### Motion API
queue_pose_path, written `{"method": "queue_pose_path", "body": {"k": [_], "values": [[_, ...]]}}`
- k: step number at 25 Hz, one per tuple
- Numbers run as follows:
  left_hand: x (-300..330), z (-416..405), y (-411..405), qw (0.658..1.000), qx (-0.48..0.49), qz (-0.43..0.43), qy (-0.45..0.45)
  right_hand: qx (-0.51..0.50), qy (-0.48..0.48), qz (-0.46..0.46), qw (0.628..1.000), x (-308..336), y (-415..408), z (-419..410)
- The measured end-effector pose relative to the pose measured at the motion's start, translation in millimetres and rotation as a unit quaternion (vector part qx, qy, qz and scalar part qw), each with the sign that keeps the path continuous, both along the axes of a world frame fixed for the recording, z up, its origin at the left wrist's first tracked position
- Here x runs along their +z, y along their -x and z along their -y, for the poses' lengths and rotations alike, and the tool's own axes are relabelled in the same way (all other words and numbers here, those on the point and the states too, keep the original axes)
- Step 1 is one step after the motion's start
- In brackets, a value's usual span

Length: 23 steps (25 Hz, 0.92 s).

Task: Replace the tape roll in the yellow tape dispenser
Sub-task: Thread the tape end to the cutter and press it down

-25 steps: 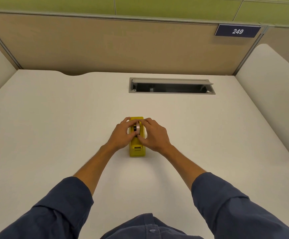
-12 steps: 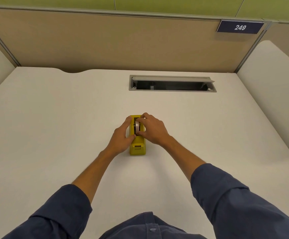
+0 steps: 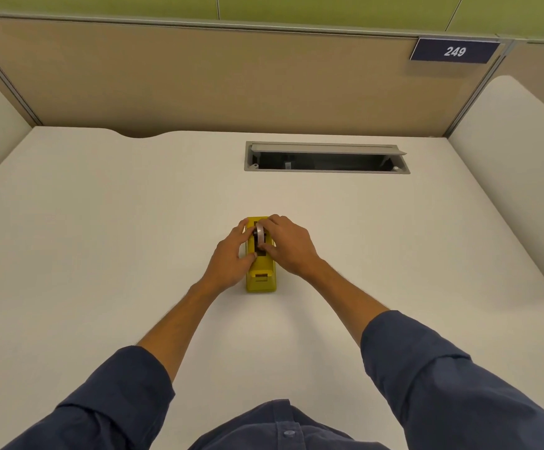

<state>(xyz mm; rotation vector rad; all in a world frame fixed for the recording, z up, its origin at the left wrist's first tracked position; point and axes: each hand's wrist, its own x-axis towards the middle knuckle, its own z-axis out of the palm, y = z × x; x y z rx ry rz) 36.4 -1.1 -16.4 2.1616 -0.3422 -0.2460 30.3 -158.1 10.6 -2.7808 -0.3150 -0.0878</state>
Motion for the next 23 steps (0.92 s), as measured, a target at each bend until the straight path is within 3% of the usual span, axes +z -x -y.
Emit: {"method": "queue_pose_path", "body": {"k": [6, 11, 14, 18, 23], "values": [[8.3, 5.1, 3.7, 0.993, 0.051, 0.089, 0.061, -0.021, -0.096, 0.011, 0.995, 7.8, 2.4, -0.1], [13.5, 6.6, 12.7, 0.98, 0.079, 0.053, 0.177, -0.079, -0.258, -0.025, 0.963, 21.6, 5.4, 1.3], [19.2, 6.1, 14.7, 0.979, 0.082, 0.06, 0.177, -0.098, -0.337, -0.058, 0.935, 27.2, 6.6, 5.7], [26.9, 4.6, 12.0, 0.984, 0.069, 0.061, 0.151, -0.107, -0.348, -0.057, 0.929, 27.6, 5.5, 8.3], [33.5, 0.9, 3.5, 0.975, 0.072, -0.033, 0.207, -0.096, -0.323, -0.06, 0.94, 24.2, 0.4, 13.6]]}}
